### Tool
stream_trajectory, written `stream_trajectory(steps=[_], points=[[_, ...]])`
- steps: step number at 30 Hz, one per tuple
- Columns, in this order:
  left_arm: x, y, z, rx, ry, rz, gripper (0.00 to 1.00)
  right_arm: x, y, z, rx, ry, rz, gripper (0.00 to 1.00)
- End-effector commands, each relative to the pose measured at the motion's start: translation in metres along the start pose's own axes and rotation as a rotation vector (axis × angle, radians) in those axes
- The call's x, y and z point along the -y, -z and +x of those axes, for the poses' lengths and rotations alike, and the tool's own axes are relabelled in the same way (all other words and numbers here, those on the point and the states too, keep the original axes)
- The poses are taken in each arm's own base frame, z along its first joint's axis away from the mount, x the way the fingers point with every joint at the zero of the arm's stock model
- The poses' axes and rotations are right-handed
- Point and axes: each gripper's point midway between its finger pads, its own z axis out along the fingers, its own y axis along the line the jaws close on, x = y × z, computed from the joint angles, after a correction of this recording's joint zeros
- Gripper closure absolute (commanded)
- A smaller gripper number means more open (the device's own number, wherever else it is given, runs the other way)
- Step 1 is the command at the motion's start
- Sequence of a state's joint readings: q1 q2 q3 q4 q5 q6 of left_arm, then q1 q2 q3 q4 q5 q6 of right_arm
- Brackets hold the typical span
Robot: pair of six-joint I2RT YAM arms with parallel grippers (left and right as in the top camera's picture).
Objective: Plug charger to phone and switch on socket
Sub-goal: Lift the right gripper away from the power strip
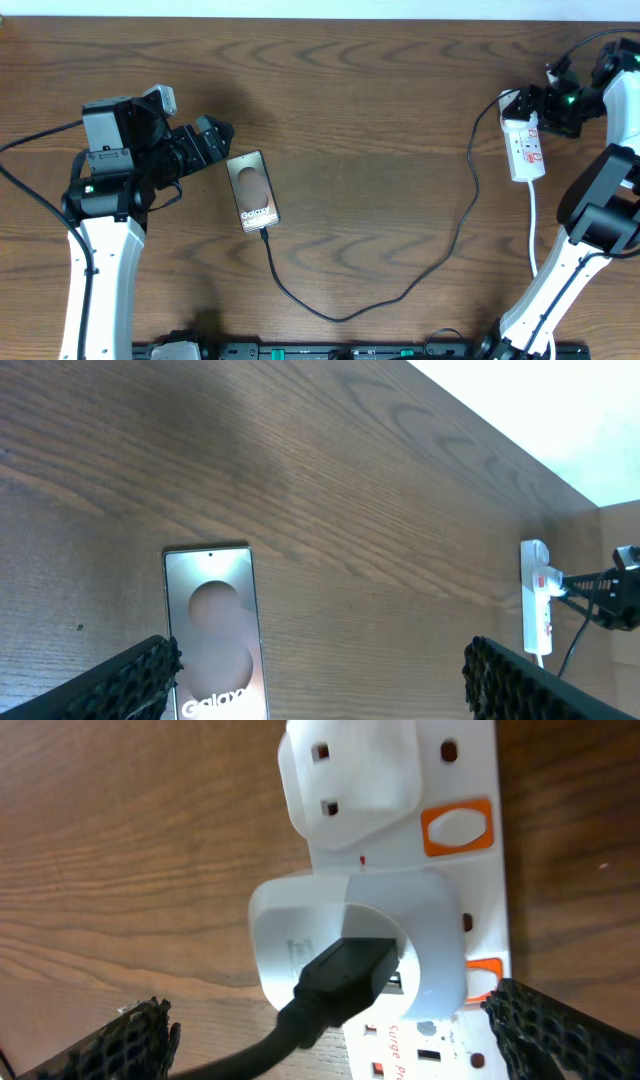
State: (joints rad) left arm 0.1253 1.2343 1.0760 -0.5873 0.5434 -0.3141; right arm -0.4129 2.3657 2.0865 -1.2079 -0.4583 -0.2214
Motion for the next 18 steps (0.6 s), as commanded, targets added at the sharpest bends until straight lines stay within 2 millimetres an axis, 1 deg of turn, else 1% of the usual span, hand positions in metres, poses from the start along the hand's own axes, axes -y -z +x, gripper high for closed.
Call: stream_trajectory(steps=[1,5,8,11,13,16,18], points=[[-0.001,0.002,-0.002,0.011,-0.011,-0.011,0.07,-0.001,0.004,-0.005,0.015,0.000,-0.007,0.01],[-0.001,0.002,-0.002,0.011,-0.010,-0.012,0.07,-0.002,0.004,-0.005,0.012,-0.001,-0.013,0.01],[-0.001,0.002,-0.002,0.011,-0.010,-0.012,0.07,-0.003,-0.001,-0.002,0.001,-0.003,-0.015,0.01],[-0.001,0.002,-0.002,0.011,-0.010,-0.012,0.07,-0.005,-0.011,0.005,-0.018,-0.007,-0.030,0.01],[-0.001,0.002,-0.002,0.011,-0.010,-0.012,0.07,-0.010,-0.023,0.010,-0.028,-0.006,-0.067,0.01],[-0.001,0.002,-0.002,0.011,-0.010,-0.012,0.07,-0.015,-0.032,0.016,-0.045,-0.008,-0.089,0.01],[-0.001,0.002,-0.002,0.011,-0.010,-0.012,0.07,-0.016,-0.033,0.018,-0.052,-0.008,-0.091,0.01]])
